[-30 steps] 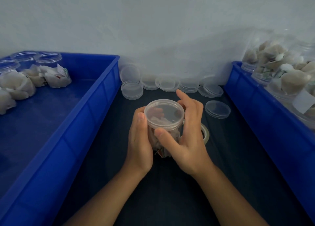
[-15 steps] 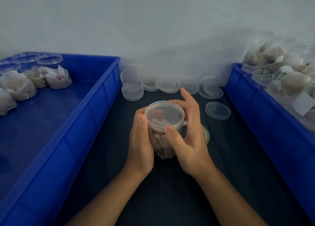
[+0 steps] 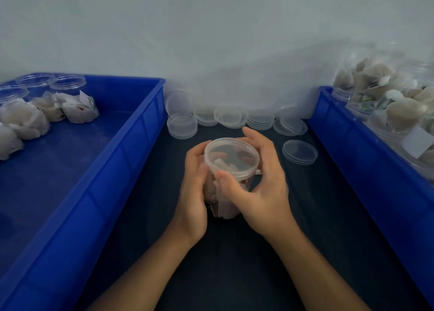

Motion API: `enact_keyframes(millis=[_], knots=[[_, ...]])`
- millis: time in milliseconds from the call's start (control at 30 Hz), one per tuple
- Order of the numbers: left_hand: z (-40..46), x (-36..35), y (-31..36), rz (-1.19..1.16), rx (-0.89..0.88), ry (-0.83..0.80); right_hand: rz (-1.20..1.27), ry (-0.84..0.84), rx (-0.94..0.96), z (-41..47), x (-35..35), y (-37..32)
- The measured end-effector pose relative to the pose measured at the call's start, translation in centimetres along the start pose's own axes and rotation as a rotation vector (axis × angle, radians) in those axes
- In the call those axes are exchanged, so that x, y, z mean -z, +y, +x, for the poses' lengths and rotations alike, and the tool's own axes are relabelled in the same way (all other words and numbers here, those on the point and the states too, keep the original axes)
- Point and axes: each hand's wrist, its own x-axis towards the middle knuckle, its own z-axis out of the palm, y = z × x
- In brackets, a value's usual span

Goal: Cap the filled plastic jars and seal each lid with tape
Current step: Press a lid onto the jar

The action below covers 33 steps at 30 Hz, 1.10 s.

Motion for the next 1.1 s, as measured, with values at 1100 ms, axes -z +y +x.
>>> enact_keyframes(millis=[1100], knots=[[0.7,1.1,-0.2,0.659,0.043,0.261,-1.150,-0.511,-0.266,2.0,5.0,2.3]])
